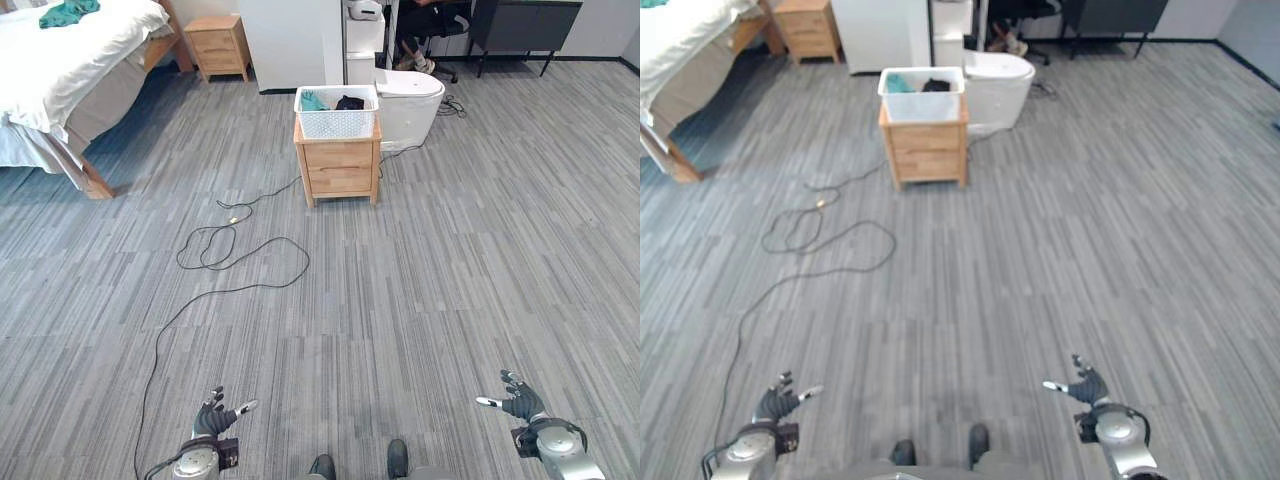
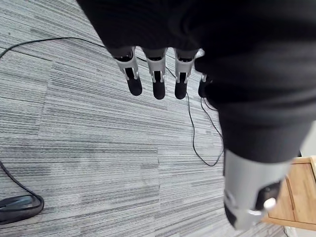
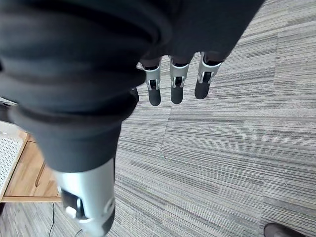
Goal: Grab the laundry basket,head to the washer,open it,put in the laundry and shut it.
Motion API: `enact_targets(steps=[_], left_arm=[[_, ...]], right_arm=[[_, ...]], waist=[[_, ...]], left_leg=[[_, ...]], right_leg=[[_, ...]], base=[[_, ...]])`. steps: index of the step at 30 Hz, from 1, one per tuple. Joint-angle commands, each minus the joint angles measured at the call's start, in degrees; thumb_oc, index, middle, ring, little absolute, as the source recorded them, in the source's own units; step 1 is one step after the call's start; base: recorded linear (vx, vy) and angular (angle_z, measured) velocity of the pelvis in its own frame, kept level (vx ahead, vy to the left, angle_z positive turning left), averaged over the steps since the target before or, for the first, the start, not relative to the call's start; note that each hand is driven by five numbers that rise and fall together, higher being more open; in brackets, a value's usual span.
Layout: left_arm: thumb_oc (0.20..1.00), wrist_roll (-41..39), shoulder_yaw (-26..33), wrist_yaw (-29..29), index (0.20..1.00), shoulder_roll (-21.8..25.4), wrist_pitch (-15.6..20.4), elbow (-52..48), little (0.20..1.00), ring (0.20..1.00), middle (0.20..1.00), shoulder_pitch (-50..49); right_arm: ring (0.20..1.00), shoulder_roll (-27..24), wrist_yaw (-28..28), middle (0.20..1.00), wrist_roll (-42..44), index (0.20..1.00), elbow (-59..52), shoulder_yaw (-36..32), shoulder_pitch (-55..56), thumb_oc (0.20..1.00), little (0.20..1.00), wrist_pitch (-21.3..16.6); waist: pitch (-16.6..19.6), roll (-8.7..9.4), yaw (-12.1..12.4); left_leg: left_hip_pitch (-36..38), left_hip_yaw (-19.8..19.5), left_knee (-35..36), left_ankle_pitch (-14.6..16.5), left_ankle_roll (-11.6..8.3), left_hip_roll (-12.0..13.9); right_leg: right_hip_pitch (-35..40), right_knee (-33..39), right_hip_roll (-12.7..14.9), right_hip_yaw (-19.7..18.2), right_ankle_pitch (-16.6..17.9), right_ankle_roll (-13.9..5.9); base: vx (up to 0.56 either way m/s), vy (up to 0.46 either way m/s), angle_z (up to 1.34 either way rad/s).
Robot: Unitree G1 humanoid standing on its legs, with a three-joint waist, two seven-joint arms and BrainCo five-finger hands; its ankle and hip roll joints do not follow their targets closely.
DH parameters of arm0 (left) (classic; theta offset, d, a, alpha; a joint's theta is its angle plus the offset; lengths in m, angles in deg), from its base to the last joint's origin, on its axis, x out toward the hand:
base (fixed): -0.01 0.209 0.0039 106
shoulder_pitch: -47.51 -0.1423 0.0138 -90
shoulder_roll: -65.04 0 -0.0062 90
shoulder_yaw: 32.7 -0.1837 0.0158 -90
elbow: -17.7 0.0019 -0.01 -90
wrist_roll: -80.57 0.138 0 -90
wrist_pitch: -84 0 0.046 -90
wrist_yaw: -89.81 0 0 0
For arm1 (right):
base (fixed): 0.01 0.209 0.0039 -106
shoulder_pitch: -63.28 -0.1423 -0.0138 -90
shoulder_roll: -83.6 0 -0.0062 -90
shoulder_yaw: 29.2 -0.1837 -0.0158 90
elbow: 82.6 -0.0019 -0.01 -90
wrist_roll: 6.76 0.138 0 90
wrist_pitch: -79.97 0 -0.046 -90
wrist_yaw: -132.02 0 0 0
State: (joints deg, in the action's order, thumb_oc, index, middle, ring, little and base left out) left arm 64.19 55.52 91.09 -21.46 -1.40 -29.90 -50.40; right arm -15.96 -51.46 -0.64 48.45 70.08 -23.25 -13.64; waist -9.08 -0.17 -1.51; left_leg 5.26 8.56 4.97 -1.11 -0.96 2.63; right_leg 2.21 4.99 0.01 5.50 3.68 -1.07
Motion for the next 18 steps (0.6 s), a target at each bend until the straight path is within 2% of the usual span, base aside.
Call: enact_targets(steps=[1,12,13,16,18], left_arm=[[1.0,-2.4,0.9,0.7,1.0,1.3,1.8,0.1,1.0,1.0,1.0,1.5],[1.0,-4.6,1.5,2.1,1.0,1.2,2.0,-1.3,1.0,1.0,1.0,2.0],[1.0,-5.3,2.0,2.6,1.0,1.5,2.2,-2.7,1.0,1.0,1.0,1.9],[1.0,-4.8,1.9,2.9,1.0,1.8,2.3,-2.6,1.0,1.0,1.0,2.0],[1.0,-4.7,2.0,3.3,1.0,2.3,2.3,-2.7,1.0,1.0,1.0,2.8]], right_arm=[[1.0,0.9,-0.8,1.0,2.9,1.0,-1.2,-1.0,-1.2,1.0,1.0,-1.5],[1.0,1.5,-1.9,1.0,3.8,1.0,-0.4,-0.6,-2.8,1.0,1.0,-1.1],[1.0,1.6,-2.2,1.0,3.8,1.0,-0.6,-0.3,-3.4,1.0,1.0,-0.9],[1.0,1.9,-2.2,1.0,3.5,1.0,-0.2,0.2,-4.0,1.0,1.0,-0.7],[1.0,2.2,-2.2,1.0,3.4,1.0,-0.4,0.9,-4.8,1.0,1.0,-0.6]], waist=[[1.0,2.97,-0.2],[-1.1,3.88,1.1],[-1.5,4.11,1.6],[-1.8,4.11,2.0],[-2.7,3.63,2.0]], left_leg=[[1.0,-0.9,-0.8,4.0,0.1,-2.7],[-3.9,-1.6,-7.0,6.5,1.31,-3.5],[-5.6,-1.9,-8.7,7.6,2.1,-4.0],[-6.2,-2.1,-9.5,8.3,2.82,-4.5],[-5.8,-2.5,-9.8,9.1,3.64,-4.9]], right_leg=[[2.1,-2.1,3.1,0.3,-5.1,-4.39],[0.0,-4.6,4.5,0.7,-5.7,-4.82],[-1.5,-6.5,5.3,0.2,-6.0,-5.28],[-3.4,-9.8,5.7,-0.2,-6.2,-5.94],[-7.0,-17.6,5.9,-0.8,-5.9,-7.0]], base=[[0.0,0.0,0.0],[0.01,0.05,0.03],[0.05,0.165,0.03],[0.04,0.12,-0.04],[0.08,0.137,-0.18]])
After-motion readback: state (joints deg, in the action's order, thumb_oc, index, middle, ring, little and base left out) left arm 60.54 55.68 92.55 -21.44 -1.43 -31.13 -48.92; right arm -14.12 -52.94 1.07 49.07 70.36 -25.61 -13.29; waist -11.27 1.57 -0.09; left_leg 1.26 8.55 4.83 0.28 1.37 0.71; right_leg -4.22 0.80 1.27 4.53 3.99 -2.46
